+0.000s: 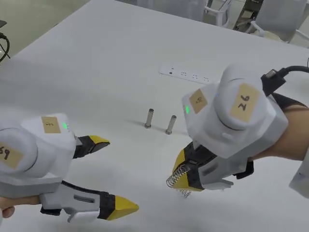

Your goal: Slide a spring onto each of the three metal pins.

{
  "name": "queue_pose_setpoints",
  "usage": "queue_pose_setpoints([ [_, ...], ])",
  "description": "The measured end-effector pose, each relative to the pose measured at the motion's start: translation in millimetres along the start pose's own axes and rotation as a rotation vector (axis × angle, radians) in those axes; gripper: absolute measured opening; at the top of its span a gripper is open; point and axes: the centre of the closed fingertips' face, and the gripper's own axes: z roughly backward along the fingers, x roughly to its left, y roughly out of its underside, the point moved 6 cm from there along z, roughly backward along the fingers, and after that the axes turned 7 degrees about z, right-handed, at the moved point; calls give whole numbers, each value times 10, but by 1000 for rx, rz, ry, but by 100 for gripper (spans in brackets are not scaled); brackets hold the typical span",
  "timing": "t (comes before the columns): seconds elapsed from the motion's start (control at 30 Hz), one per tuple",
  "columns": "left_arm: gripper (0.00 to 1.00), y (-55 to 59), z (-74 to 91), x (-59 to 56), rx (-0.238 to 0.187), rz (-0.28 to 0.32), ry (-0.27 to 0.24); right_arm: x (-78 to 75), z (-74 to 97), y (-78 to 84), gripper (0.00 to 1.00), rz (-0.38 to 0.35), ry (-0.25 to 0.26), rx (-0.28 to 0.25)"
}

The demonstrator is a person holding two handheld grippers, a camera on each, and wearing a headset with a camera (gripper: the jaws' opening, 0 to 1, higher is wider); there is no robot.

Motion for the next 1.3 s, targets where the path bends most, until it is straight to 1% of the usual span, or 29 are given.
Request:
queue_pose_setpoints([
  [0.03, 82, 2, 1, -1, 0, 3, 1, -3, 2, 2, 9, 1, 0, 2],
  [0.1, 83, 12, 5, -33, 4, 20, 20, -27, 14, 10, 9, 5, 2, 9],
  [0.17, 85, 8, 6, -60, 4, 23, 32, -48, 20, 19, 9, 4, 2, 13],
  [0.27, 92, -19, -2, -90, -13, 30, 45, -100, 19, 52, 9, -2, 5, 24],
  [0.33, 98, -29, -5, -88, -15, 38, 40, -126, 27, 65, 9, -5, 5, 26],
  [0.43, 97, -44, 29, -72, -18, 27, 27, -163, 47, 79, 9, -12, 6, 25],
  [0.47, 98, -58, 42, -58, -26, 35, 22, -176, 54, 86, 9, -14, 6, 25],
  [0.53, 98, -67, 60, -41, -34, 48, 16, -224, 74, 113, 9, -37, 9, 25],
  [0.63, 98, -63, 69, -40, -32, 56, 17, -314, 116, 144, 9, -76, 15, 16],
  [0.83, 98, -6, 71, -26, -1, 50, 13, -467, 210, 155, 9, -76, 33, 28],
  [0.97, 98, 12, 84, -1, 1, 51, 3, -598, 265, 163, 9, -77, 55, 41],
  [1.1, 98, 21, 93, 17, 1, 53, -2, -686, 294, 167, 9, -62, 61, 61],
  [1.3, 98, 48, 93, 24, 13, 57, -2, -804, 284, 128, 9, -48, 62, 72],
])
